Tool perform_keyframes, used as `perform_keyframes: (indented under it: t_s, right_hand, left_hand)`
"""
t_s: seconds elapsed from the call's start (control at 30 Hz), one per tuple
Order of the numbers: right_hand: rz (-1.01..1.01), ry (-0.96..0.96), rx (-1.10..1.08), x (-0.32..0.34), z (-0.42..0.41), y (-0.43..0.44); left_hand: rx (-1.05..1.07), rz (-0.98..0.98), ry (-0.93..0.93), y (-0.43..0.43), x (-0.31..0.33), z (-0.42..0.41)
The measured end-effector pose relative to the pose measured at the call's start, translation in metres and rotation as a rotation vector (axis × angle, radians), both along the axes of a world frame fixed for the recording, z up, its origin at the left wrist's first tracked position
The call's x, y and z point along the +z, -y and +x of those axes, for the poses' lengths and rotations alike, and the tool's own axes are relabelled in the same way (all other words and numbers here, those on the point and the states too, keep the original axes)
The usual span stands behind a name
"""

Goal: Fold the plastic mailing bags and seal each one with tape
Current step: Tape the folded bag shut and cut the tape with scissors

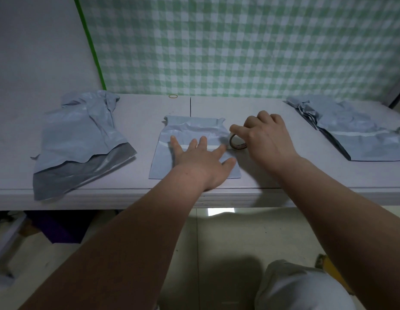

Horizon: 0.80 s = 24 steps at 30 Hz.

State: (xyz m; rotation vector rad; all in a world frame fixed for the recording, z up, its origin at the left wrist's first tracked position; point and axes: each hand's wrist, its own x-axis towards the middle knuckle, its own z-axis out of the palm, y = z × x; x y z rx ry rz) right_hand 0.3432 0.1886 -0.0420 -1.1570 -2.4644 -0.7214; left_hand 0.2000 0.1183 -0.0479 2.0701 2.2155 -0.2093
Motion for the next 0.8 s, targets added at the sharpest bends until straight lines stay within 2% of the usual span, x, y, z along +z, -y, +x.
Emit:
perform_keyframes:
  t_s: [0.1, 0.23, 0.33, 0.5, 0.63, 0.8]
  right_hand:
    - [-0.109, -0.044, -0.062, -0.004, -0.004, 0.003]
    - [-0.274, -0.281, -0.095, -0.009, -0.012, 0.013]
    - [-0.301, -0.467, -0.185, -0.013, -0.023, 0.019]
    - [-0.385, -0.622, -0.353, -0.02, -0.047, 0.025]
    - [-0.294, -0.549, -0.381, -0.029, -0.054, 0.027]
    - [-0.284, -0.462, -0.389, -0.029, -0.055, 0.027]
  left_hand:
    - [0.008, 0.001, -0.013, 0.0, 0.0, 0.004]
    - [0.022, -0.002, -0.026, -0.001, -0.001, 0.006]
    - [0.028, -0.003, -0.034, -0.001, -0.002, 0.008]
    - [0.013, -0.016, 0.0, -0.001, -0.002, 0.004]
    - [-0.001, 0.022, 0.122, 0.0, -0.003, -0.012]
    - [0.016, 0.056, 0.088, 0.006, -0.009, -0.027]
